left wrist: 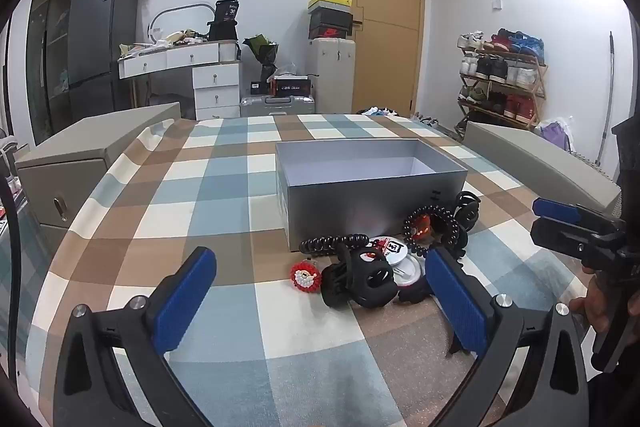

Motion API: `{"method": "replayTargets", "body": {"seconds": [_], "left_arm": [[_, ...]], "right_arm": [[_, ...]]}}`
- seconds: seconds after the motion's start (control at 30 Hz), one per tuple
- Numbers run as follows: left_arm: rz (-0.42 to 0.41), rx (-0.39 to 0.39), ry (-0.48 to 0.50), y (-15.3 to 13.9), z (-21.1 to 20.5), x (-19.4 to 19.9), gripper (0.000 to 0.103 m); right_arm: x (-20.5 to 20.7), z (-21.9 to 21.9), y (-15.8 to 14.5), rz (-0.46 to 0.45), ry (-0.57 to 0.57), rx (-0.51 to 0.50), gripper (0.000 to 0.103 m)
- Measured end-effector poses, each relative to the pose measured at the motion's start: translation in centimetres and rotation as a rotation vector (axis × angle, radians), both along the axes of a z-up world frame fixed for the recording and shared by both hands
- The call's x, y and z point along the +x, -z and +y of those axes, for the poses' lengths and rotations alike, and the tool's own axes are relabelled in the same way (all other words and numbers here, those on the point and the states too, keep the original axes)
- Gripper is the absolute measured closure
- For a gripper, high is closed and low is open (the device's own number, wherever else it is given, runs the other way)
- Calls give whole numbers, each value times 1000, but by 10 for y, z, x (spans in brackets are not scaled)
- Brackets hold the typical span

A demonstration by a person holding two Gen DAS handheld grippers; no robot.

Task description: Organize jewelry

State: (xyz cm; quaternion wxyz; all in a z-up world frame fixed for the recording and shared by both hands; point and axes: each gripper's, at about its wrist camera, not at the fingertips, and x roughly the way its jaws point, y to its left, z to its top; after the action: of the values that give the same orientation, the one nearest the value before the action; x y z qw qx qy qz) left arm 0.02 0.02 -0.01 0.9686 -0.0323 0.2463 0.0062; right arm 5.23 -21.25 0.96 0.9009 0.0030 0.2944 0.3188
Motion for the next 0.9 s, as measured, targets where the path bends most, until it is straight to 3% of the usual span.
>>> {"method": "replayTargets", "body": {"seconds": [0.9], "left_arm": [[-6, 8, 6, -1, 1, -4, 1]], "right_arm": [[1, -1, 2, 5, 11, -22, 0]]}}
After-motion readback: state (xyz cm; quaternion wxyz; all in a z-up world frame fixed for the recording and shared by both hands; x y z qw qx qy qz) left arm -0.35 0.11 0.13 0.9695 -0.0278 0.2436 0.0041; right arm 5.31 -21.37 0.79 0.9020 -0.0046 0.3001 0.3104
